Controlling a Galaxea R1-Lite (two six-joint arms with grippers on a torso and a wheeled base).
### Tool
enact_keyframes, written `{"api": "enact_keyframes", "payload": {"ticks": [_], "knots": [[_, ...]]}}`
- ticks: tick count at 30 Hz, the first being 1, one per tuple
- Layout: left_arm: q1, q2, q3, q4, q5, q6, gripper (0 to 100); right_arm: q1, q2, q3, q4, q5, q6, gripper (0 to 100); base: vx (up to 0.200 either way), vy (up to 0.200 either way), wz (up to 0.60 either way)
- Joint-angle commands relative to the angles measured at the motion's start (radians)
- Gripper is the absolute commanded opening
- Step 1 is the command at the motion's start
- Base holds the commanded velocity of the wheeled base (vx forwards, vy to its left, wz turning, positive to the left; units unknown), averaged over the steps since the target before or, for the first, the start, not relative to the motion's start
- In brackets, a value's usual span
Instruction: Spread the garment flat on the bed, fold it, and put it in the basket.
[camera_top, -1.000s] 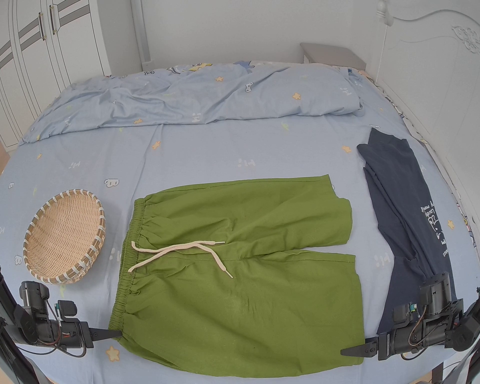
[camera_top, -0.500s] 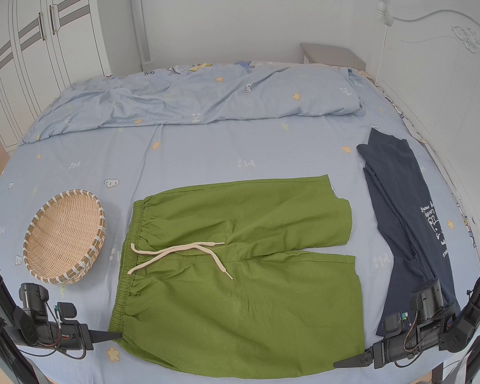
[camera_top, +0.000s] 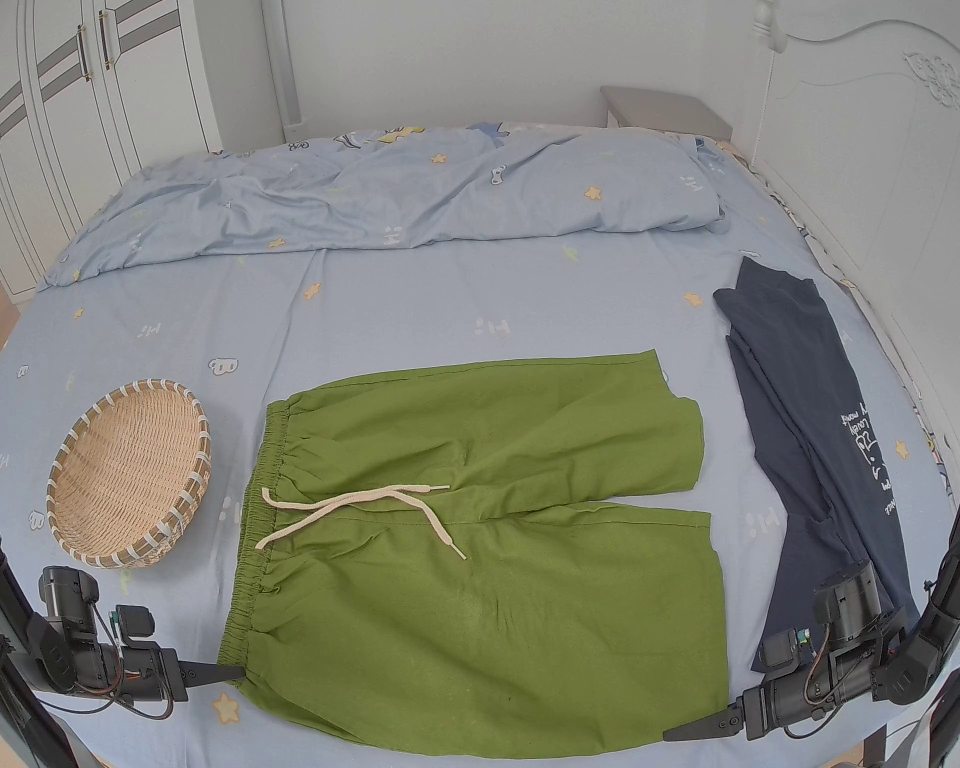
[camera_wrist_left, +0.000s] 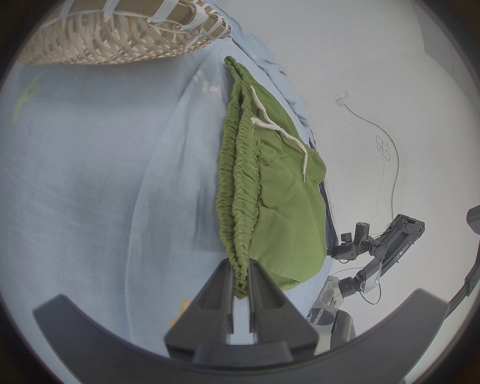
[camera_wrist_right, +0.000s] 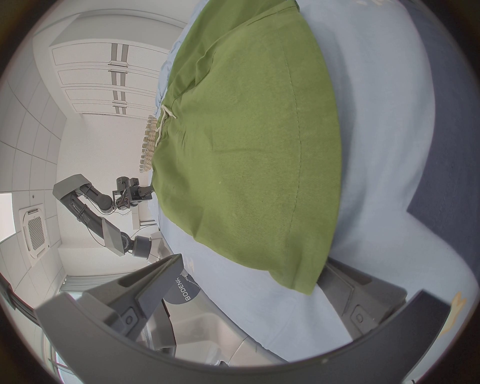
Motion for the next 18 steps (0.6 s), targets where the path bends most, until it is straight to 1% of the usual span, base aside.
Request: {"api": "enact_keyframes", "payload": {"ticks": [1, 2, 5, 9, 17, 18], "knots": [[0.0, 0.004, -0.001, 0.0, 0.0, 0.0, 0, -0.002, 0.012, 0.017, -0.003, -0.002, -0.001, 100, 0.0, 0.0, 0.0], [0.0, 0.004, -0.001, 0.0, 0.0, 0.0, 0, -0.004, 0.012, 0.017, -0.002, -0.002, -0.001, 0, 0.0, 0.0, 0.0], [0.005, 0.007, -0.002, 0.0, 0.0, 0.0, 0, -0.021, 0.011, 0.017, 0.012, -0.005, -0.002, 0, 0.0, 0.0, 0.0], [0.014, 0.009, -0.002, 0.0, 0.0, 0.0, 0, -0.068, 0.011, 0.017, 0.021, -0.007, -0.011, 0, 0.0, 0.0, 0.0], [0.022, 0.004, 0.031, 0.023, 0.003, 0.002, 0, -0.065, -0.034, 0.017, 0.116, -0.008, -0.022, 0, 0.0, 0.0, 0.0], [0.035, 0.0, 0.033, 0.048, 0.005, 0.002, 0, -0.064, -0.057, 0.017, 0.155, -0.01, -0.022, 0, 0.0, 0.0, 0.0]]}}
